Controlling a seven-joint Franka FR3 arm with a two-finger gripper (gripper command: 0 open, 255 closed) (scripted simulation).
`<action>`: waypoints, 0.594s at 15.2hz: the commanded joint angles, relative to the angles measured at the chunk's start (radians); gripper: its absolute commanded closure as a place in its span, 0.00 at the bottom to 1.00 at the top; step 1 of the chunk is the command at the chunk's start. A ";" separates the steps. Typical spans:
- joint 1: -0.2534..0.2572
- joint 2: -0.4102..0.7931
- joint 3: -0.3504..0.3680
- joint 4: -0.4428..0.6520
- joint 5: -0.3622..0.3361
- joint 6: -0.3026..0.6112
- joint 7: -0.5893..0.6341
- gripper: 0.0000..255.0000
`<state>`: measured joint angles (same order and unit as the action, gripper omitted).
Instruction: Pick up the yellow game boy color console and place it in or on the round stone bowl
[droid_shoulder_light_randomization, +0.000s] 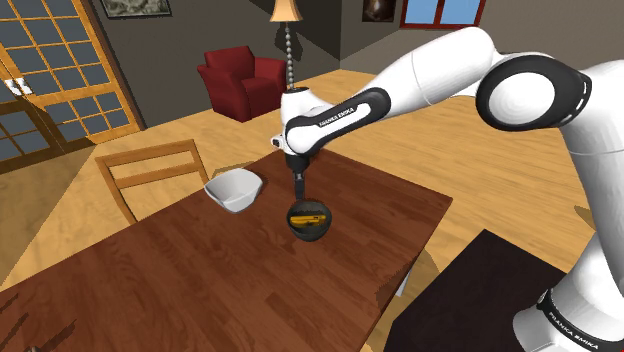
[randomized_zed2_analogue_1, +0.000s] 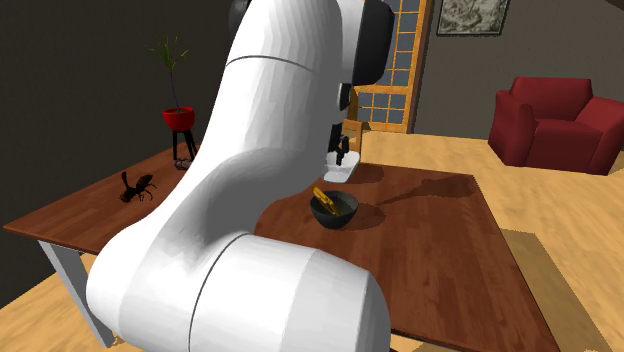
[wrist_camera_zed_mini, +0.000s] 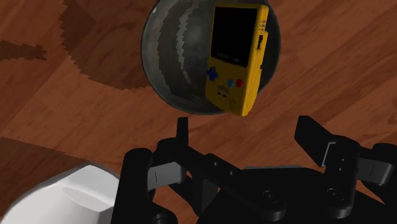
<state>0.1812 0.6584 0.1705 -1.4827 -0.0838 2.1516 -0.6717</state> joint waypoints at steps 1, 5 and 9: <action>-0.002 -0.028 0.003 0.016 0.004 -0.044 -0.002 0.00; -0.003 -0.040 0.004 0.024 0.006 -0.064 -0.003 0.00; -0.003 -0.040 0.004 0.024 0.006 -0.064 -0.003 0.00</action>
<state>0.1784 0.6185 0.1749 -1.4588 -0.0775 2.0881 -0.6744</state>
